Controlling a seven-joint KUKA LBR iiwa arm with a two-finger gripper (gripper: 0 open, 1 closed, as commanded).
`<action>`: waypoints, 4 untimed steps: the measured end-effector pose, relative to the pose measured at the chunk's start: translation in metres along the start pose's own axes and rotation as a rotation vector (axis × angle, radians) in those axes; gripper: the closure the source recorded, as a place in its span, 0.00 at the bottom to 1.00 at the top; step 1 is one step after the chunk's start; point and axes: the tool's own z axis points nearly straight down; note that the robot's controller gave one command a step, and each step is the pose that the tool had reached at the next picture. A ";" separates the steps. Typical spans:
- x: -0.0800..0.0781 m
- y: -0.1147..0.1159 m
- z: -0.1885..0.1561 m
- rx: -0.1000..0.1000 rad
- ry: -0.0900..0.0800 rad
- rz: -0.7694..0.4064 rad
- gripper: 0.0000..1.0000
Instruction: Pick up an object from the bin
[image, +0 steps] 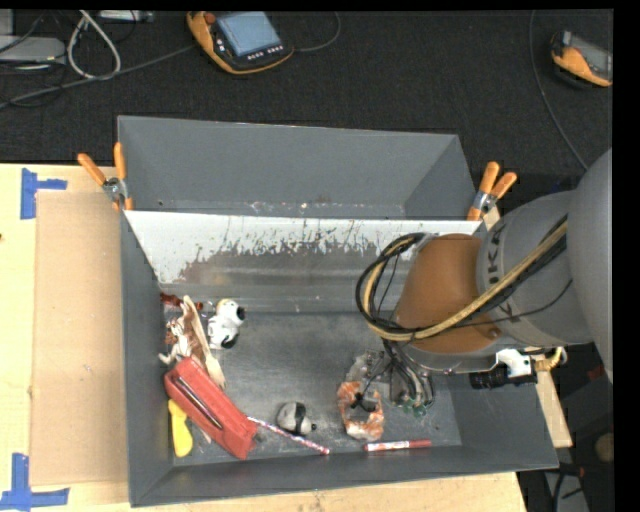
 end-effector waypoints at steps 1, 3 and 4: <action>0.000 0.000 0.000 0.000 0.000 -0.002 1.00; 0.001 0.012 -0.141 0.005 0.007 -0.040 1.00; -0.005 0.014 -0.179 0.003 0.007 -0.058 1.00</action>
Offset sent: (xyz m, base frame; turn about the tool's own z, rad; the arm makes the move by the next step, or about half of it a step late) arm -0.0065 0.0252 0.1614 0.0640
